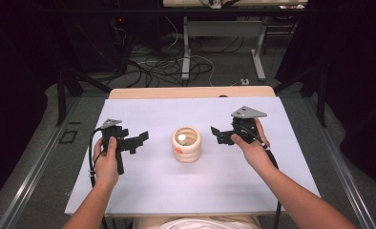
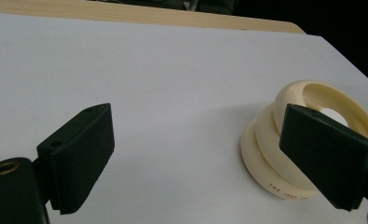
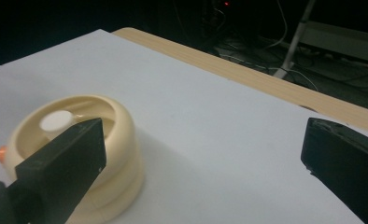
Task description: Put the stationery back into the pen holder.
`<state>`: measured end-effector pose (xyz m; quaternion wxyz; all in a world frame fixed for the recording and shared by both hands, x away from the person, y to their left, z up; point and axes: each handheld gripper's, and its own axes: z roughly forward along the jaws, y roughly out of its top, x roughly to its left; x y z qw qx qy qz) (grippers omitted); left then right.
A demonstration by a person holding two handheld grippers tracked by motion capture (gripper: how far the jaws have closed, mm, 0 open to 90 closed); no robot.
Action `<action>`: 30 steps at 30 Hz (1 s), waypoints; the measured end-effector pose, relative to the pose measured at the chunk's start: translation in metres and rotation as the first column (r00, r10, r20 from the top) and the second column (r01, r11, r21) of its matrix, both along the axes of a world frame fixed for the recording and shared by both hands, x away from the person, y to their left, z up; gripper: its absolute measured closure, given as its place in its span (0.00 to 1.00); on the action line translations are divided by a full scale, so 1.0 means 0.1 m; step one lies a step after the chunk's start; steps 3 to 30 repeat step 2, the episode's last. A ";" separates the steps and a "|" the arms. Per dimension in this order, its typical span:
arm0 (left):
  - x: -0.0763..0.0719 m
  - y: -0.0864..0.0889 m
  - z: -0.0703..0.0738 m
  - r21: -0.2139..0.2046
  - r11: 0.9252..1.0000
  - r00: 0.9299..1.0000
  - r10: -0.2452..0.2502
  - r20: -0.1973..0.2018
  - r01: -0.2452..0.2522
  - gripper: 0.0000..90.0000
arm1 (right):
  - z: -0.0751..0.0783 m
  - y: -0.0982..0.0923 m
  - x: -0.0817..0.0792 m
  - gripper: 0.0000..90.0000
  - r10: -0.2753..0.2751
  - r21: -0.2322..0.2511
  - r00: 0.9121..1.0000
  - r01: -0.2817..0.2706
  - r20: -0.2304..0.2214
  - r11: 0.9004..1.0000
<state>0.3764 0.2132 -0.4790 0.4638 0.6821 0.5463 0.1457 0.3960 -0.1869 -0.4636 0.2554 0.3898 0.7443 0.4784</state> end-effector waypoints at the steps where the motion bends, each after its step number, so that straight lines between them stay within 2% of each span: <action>1: 0.00 0.00 0.00 0.001 1.000 1.000 -0.001 0.000 0.001 0.11 | -0.02 -0.03 0.00 0.00 -0.017 0.009 1.000 0.017 -0.009 1.000; 2: 0.00 0.00 0.00 0.002 1.000 1.000 -0.001 0.000 0.001 0.11 | -0.05 -0.06 0.01 0.00 -0.035 0.013 0.999 0.035 -0.006 0.999; 30: 0.00 0.00 0.00 0.002 1.000 1.000 -0.001 0.000 0.001 0.11 | -0.05 -0.06 0.01 0.00 -0.035 0.013 0.999 0.035 -0.006 0.999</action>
